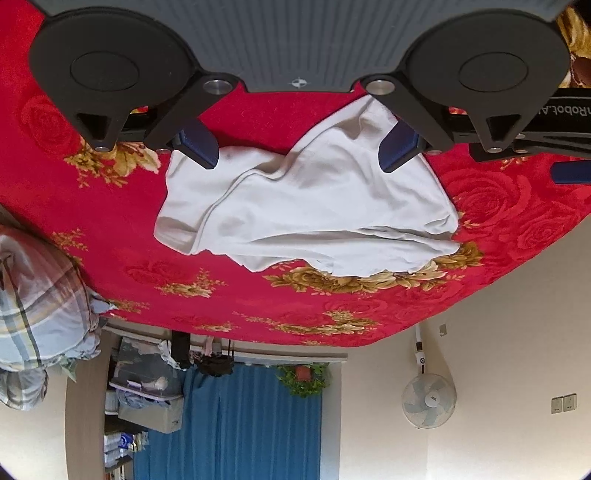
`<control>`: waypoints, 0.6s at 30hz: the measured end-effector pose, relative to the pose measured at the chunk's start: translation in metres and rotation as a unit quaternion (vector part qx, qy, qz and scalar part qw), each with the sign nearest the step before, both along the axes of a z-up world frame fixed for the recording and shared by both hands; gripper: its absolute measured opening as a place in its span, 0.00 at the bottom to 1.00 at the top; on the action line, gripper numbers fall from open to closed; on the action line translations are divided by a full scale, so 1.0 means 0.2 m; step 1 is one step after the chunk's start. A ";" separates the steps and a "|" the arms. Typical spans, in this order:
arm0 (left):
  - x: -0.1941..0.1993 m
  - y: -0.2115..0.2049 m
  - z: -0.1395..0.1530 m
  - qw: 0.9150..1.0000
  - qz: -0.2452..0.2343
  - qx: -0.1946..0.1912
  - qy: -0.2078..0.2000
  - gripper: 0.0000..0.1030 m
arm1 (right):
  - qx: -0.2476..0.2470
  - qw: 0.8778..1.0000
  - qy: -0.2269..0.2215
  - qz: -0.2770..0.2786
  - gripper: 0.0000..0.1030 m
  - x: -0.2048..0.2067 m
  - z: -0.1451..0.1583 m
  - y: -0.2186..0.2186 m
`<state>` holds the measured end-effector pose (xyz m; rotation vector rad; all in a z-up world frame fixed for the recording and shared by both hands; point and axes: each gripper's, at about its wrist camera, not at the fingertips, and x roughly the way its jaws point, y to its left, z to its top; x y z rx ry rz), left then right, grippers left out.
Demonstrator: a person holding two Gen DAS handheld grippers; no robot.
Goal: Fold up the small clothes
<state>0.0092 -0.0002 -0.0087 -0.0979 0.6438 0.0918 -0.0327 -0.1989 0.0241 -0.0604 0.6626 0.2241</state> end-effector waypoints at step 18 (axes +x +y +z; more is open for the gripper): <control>0.00 -0.02 0.00 1.000 -0.001 0.000 -0.001 1.00 | -0.007 1.000 -0.011 0.008 0.82 -0.01 -0.01 0.01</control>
